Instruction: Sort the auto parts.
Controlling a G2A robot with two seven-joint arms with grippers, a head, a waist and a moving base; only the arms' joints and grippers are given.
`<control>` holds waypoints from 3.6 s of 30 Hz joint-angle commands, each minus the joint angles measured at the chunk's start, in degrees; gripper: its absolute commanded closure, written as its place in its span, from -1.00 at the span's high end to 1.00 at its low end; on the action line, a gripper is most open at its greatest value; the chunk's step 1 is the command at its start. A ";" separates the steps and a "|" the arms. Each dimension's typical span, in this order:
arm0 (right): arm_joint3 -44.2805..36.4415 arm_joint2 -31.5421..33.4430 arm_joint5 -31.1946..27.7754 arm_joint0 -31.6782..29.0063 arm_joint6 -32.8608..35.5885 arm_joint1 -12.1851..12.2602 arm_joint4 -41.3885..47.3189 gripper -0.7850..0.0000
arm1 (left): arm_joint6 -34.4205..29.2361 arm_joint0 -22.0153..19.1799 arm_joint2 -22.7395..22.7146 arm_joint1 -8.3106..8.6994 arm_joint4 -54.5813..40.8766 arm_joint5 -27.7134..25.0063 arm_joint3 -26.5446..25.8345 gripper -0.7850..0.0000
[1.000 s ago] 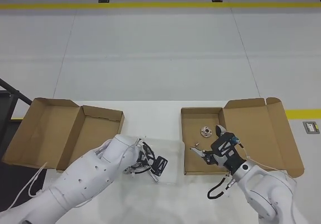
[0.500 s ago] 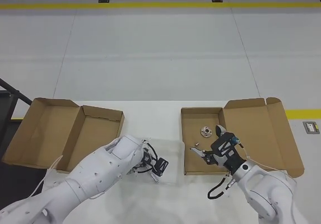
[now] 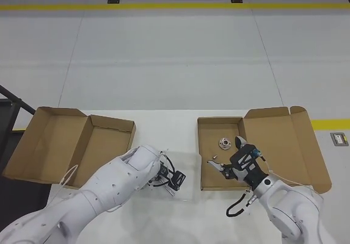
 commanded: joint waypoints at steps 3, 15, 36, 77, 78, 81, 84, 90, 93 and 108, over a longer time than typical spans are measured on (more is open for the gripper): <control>0.00 0.00 0.00 0.00 0.00 0.00 0.00 1.00 | -0.70 0.30 -1.40 -0.62 0.18 0.00 0.80 -0.36; 0.00 0.00 0.00 0.00 0.00 0.00 0.00 1.00 | 1.43 0.84 -3.96 -1.04 1.11 0.00 2.57 -0.95; 0.00 0.00 0.00 0.00 0.00 0.00 0.00 1.00 | -3.07 0.31 -5.42 3.68 -1.80 0.00 -10.34 -1.00; 0.00 0.00 0.00 0.00 0.00 0.00 0.00 1.00 | 20.25 38.95 -62.26 25.65 -24.51 12.91 -47.87 -1.00; 0.00 0.00 0.00 0.00 0.00 0.00 0.00 1.00 | 22.22 39.57 -63.77 25.82 -25.27 12.78 -47.09 -1.00; 0.00 0.00 0.00 0.00 0.00 0.00 0.00 1.00 | 29.45 41.49 -66.92 26.18 -27.67 10.96 -46.14 -1.00; 0.00 0.00 0.00 0.00 0.00 0.00 0.00 1.00 | 32.73 43.11 -69.09 26.48 -26.38 10.84 -45.94 -1.00; 0.00 0.00 0.00 0.00 0.00 0.00 0.00 1.00 | 26.94 45.92 -72.65 26.80 -24.26 14.84 -44.90 -1.00; 0.00 0.00 0.00 0.00 0.00 0.00 0.00 1.00 | 18.42 46.87 -74.34 26.66 -30.15 17.10 -43.12 -1.00; 0.00 0.00 0.00 0.00 0.00 0.00 0.00 1.00 | -0.29 46.98 -76.97 26.63 -43.96 19.22 -39.01 -1.00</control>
